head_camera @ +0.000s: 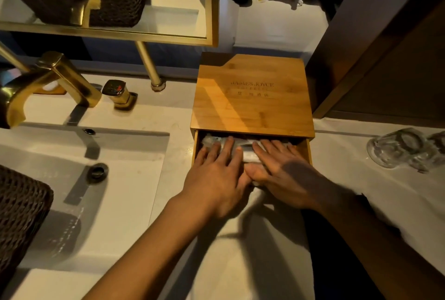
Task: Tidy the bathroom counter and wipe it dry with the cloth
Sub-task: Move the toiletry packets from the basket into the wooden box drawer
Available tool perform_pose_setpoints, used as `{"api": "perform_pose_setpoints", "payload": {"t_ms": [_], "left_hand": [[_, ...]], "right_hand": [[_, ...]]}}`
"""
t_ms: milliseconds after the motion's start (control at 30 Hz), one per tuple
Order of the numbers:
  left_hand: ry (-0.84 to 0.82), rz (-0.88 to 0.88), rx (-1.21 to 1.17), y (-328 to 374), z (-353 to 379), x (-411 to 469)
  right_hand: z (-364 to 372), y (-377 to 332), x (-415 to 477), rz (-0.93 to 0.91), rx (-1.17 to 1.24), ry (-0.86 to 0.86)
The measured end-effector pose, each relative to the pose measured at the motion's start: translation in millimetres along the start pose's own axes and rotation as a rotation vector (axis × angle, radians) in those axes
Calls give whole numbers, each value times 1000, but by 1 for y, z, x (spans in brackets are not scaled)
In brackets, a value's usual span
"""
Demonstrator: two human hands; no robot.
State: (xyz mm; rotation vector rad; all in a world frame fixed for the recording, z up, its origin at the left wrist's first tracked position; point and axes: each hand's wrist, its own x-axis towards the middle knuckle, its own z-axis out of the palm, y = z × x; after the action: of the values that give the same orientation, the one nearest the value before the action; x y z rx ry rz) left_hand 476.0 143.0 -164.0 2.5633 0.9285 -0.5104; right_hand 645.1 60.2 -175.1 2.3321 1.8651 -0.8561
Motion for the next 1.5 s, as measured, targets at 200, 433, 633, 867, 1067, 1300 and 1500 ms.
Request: {"api": "perform_pose_setpoints", "payload": {"t_ms": [200,433,633,867,1067,1300,1500], "left_hand": [[-17,-27,102,6,-13,-1],[-66,23,63,12,-7,-14],[-128,72,71,-2,-6,-13],[95,67,99,-2,-9,-3],[-17,-20,57,0,-10,9],[-41,-11,83,-5,-7,18],[259,121,66,-8,-13,-4]], "right_hand": [[-6,-3,-1,66,-51,200],[-6,5,7,-30,28,73],[-17,15,7,-177,-122,106],[-18,-1,-7,-161,-25,116],[-2,-6,-20,-165,45,4],[-7,0,-17,-82,-2,17],[8,2,-55,-101,102,648]]}}
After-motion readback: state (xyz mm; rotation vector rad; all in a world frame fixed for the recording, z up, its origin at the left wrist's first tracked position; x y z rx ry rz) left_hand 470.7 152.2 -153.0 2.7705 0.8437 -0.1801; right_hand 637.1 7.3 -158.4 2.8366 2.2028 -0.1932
